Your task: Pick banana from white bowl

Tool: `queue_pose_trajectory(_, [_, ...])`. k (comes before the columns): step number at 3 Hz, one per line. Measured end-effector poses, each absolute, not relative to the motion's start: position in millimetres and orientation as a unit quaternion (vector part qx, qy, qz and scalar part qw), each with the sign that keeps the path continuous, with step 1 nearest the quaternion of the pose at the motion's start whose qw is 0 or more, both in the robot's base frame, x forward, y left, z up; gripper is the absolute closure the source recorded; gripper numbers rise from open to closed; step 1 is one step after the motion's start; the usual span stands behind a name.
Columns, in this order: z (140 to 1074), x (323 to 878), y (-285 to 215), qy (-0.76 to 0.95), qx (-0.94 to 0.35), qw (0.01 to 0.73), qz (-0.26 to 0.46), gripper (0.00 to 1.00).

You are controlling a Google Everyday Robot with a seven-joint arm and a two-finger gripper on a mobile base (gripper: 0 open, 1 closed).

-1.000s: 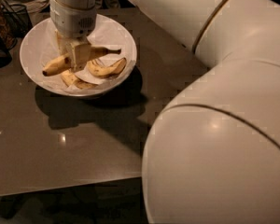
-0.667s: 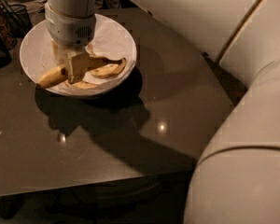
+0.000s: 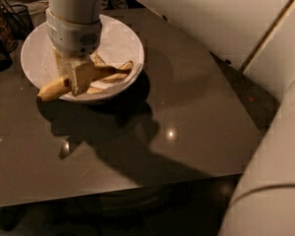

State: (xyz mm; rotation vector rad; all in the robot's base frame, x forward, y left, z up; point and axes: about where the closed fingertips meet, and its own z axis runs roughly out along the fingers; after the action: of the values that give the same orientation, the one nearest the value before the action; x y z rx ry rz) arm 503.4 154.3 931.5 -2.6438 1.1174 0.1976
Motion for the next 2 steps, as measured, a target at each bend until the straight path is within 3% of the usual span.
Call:
queue_pose_trajectory(1, [934.8,446.2,142.1,0.395,-0.907,0.123,0.08,1.0])
queue_pose_trajectory(2, [934.8,446.1,142.1,0.395,-0.907,0.123,0.08,1.0])
